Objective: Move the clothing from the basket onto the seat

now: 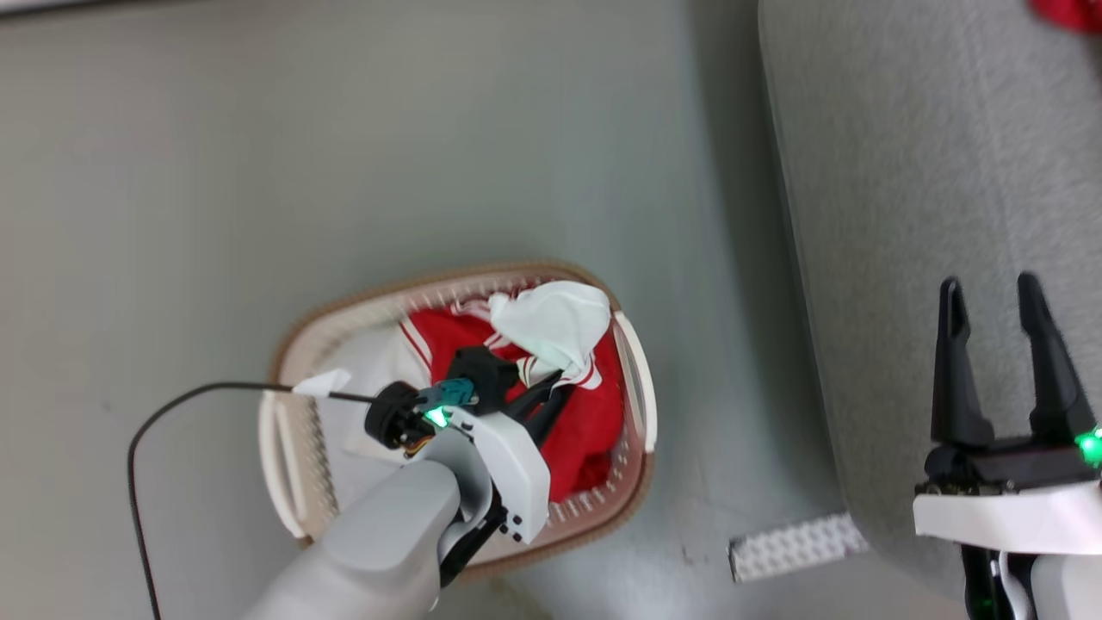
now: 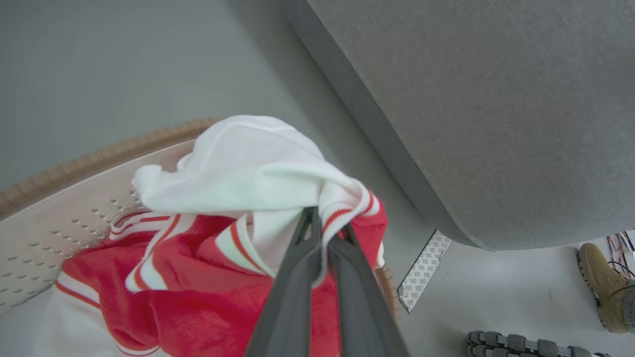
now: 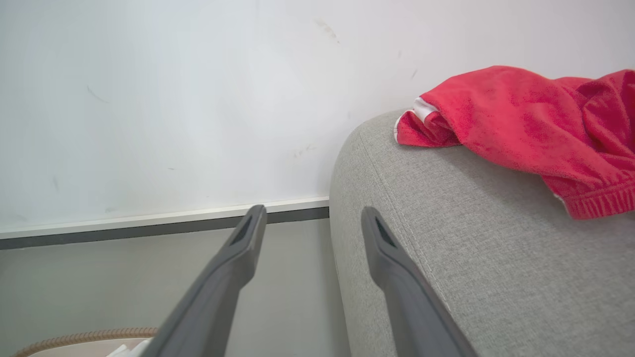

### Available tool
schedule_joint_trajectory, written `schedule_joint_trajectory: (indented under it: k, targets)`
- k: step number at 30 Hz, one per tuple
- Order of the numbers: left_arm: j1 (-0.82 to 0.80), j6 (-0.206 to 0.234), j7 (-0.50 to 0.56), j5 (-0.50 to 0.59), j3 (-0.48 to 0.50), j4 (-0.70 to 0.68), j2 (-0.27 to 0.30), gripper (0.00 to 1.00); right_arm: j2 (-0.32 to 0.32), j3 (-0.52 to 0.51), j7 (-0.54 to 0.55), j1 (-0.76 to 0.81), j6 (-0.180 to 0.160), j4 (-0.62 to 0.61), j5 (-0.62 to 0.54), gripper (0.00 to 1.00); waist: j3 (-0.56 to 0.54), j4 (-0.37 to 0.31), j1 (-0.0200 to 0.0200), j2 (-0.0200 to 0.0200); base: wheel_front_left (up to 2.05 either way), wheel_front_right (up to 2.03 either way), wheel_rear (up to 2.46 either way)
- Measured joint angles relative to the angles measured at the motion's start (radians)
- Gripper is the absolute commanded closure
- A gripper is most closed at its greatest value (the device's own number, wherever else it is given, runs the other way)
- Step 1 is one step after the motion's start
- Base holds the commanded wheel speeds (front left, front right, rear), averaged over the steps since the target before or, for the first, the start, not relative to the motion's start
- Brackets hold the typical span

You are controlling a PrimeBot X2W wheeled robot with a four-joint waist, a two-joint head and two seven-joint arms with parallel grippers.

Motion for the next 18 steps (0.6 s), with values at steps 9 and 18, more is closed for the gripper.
schedule_joint_trajectory:
  k: [9, 18]
  targets:
    - [0.164, 0.027, -0.004, 0.023, 0.153, -0.223, 0.033, 1.0, 0.0, -0.017, 0.0, 0.074, 0.0, 0.07, -0.005, 0.0, -0.203, 0.053, -0.0002, 0.0, 0.0, 0.0, 0.0]
    - [0.343, 0.102, -0.004, 0.069, 0.266, -0.425, 0.079, 1.0, 0.0, -0.034, 0.0, 0.145, 0.0, 0.123, -0.011, 0.0, -0.407, 0.122, -0.0004, 0.0, 0.0, 0.0, 0.0]
